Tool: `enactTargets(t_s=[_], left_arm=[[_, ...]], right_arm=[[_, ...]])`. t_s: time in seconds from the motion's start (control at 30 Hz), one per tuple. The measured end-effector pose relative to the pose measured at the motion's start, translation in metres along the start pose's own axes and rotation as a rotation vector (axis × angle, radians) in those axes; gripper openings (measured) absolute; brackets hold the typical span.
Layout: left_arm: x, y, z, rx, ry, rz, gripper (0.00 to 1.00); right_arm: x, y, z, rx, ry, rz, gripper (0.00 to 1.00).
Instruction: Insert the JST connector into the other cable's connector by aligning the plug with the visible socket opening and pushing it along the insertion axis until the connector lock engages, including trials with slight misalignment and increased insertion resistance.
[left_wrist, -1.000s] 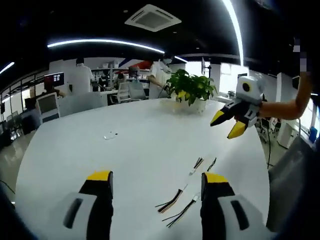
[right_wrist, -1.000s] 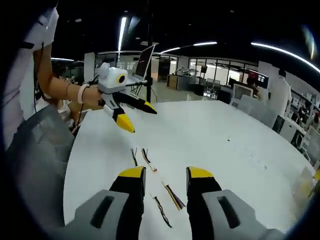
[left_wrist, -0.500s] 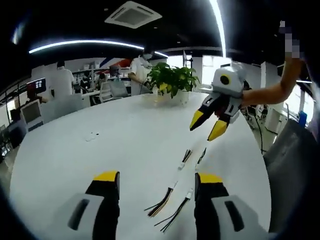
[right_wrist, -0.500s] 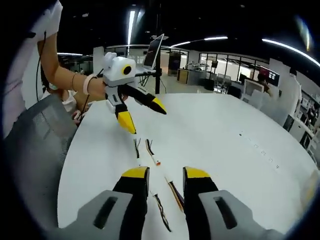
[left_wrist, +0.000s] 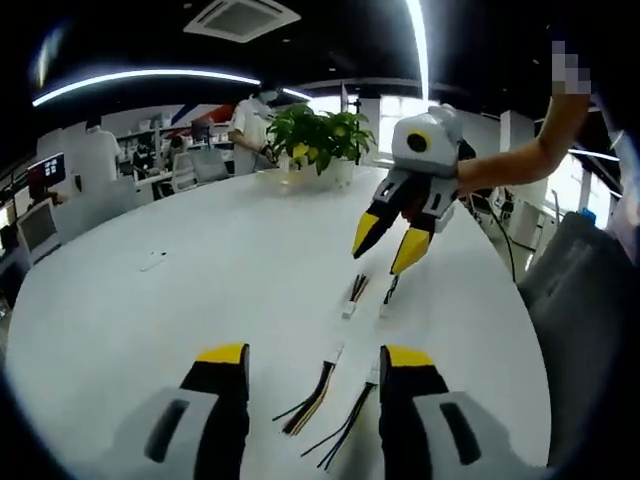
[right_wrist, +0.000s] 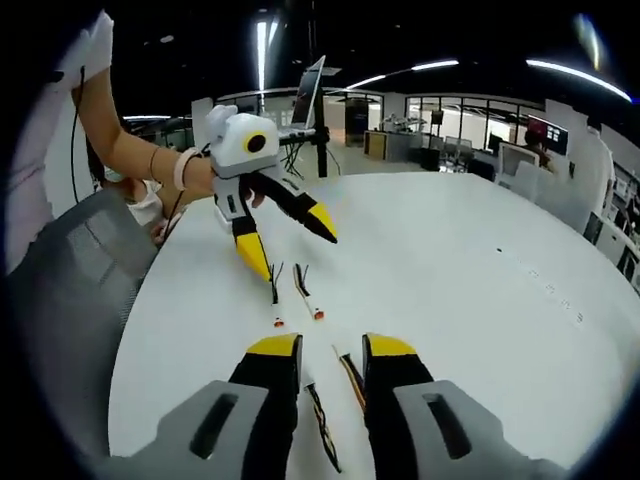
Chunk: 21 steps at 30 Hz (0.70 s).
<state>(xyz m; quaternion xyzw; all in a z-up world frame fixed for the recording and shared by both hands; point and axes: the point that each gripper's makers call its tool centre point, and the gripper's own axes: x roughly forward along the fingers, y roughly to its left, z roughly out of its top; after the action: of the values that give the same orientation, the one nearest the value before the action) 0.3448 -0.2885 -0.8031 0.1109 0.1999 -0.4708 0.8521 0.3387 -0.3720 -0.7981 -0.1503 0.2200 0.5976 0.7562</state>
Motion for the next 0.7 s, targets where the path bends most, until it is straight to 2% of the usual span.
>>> enactTargets(t_s=[0.1,0.23,0.4,0.7], left_arm=[[0.003,-0.003,-0.001,0.016,0.002,-0.022,0.4],[0.009,-0.007,-0.004,0.009,0.013,-0.04,0.41],[0.012,-0.009,-0.008,0.054,0.029,-0.054,0.37],[0.02,-0.011,-0.008,0.038,0.0,-0.101,0.31]], right_arm=[[0.004,0.0,-0.004,-0.01,0.016,0.008,0.21],[0.006,0.0,-0.007,-0.009,0.022,0.02,0.2],[0.01,-0.003,-0.012,-0.016,0.033,0.027,0.18],[0.015,-0.004,-0.015,0.0,0.025,0.038,0.16]])
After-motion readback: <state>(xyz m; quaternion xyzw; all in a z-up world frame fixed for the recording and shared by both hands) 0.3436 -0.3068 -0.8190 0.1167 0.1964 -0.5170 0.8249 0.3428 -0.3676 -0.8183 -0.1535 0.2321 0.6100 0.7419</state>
